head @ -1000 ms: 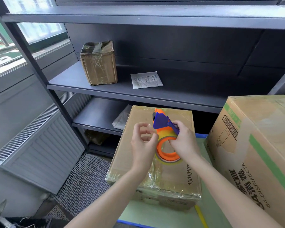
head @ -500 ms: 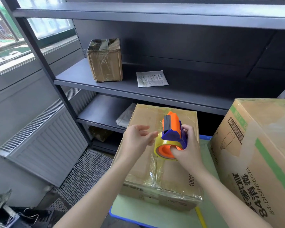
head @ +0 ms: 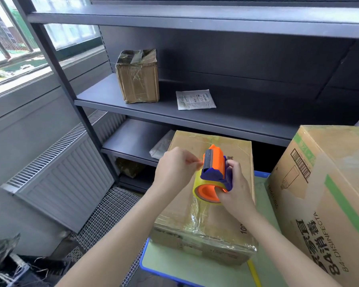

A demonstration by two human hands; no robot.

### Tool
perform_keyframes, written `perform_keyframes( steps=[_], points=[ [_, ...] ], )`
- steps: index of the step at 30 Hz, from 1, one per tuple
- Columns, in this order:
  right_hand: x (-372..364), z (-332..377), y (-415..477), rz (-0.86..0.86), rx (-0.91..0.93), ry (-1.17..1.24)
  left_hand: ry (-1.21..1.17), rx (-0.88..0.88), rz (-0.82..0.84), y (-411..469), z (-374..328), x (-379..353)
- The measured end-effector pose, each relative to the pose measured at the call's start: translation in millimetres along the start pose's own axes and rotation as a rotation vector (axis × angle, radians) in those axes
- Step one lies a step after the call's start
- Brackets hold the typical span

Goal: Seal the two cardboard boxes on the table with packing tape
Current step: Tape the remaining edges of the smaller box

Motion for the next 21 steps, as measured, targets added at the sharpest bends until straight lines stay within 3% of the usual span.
perform_keyframes(
  steps=[5,11,16,21],
  points=[
    [-1,-10,0,0.069,-0.091,-0.063,-0.138,-0.072,0.14,6,-3,-10],
    [-8,-19,2,0.15,-0.206,-0.085,-0.031,-0.174,0.143,9,-6,-8],
    [-10,-16,1,0.202,-0.221,-0.081,-0.304,-0.091,0.322,11,3,-18],
    [-22,-11,-1,0.236,-0.208,-0.099,-0.325,-0.044,0.288,17,9,-6]
  ],
)
Point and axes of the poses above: each hand's wrist, its own y-axis towards the middle knuckle, its own x-axis out of the back of the hand, z = x × y, the point moved 9 cm from there along y, towards the middle knuckle, and after that the axes turned 12 degrees about y, right-handed, at the moved point
